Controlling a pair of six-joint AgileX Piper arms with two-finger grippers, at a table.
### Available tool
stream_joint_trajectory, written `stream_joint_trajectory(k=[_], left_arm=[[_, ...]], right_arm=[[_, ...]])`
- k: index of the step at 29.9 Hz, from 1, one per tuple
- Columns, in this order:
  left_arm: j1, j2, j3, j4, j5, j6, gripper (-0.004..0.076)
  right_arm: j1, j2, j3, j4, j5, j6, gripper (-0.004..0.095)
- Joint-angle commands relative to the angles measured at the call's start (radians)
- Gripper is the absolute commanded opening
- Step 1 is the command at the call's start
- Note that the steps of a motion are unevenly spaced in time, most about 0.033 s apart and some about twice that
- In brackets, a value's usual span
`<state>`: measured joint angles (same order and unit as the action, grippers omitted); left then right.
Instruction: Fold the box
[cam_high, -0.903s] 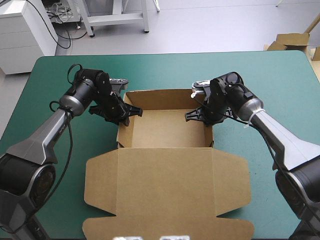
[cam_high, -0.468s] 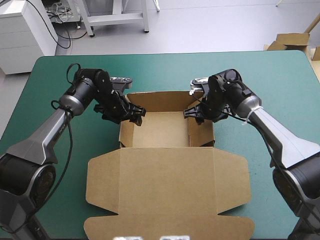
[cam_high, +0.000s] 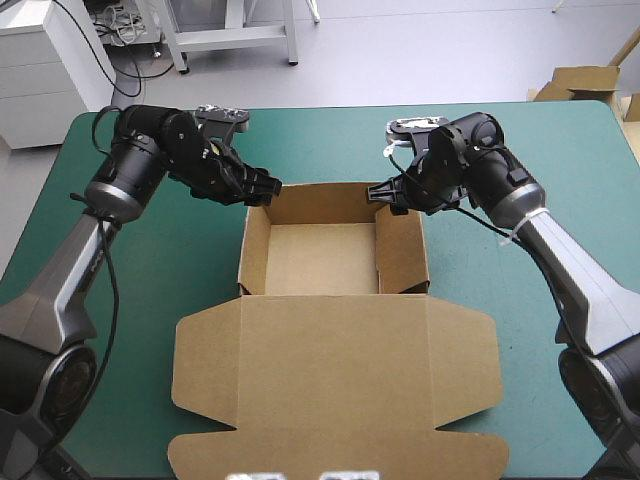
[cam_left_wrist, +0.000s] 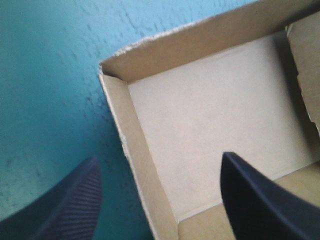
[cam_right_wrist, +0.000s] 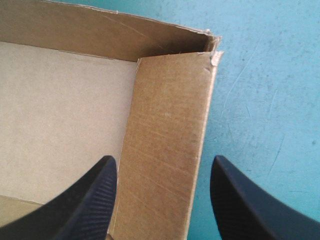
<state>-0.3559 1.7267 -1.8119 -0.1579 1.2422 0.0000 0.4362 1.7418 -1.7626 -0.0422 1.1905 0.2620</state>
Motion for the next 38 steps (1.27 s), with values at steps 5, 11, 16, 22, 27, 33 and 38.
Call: stream_joint_trajectory(k=[5,11,16,22,27,33,38], left_arm=[[-0.006,-0.216,-0.041,0.132,0.033,0.027,-0.0007],[-0.006,-0.439,0.125,0.121,0.033,0.091,-0.0003],[-0.006,-0.655,0.420,0.152,0.009,0.091,-0.0008],[-0.006,-0.876,0.743,0.109,-0.103,0.091,-0.0008],[-0.006,-1.044,0.924,0.056,-0.134,0.154,-0.0008],[-0.006,-1.183,1.083,0.051,-0.134,0.155,-0.0008],[-0.006,-1.249,1.181,0.025,-0.144,0.172,-0.0008]], right_arm=[[-0.001,-0.079,-0.033,-0.054,-0.021,0.016,0.0524],[-0.001,-0.079,-0.031,-0.059,-0.021,0.016,0.0524],[-0.001,-0.079,0.020,-0.082,-0.021,0.016,0.0521],[-0.001,-0.034,0.094,-0.078,-0.021,0.021,0.0510],[-0.001,0.014,0.116,-0.042,-0.021,0.021,0.0510],[-0.001,0.061,0.116,-0.009,-0.021,-0.011,0.0507],[-0.001,0.069,0.116,0.012,-0.025,-0.088,0.0278]])
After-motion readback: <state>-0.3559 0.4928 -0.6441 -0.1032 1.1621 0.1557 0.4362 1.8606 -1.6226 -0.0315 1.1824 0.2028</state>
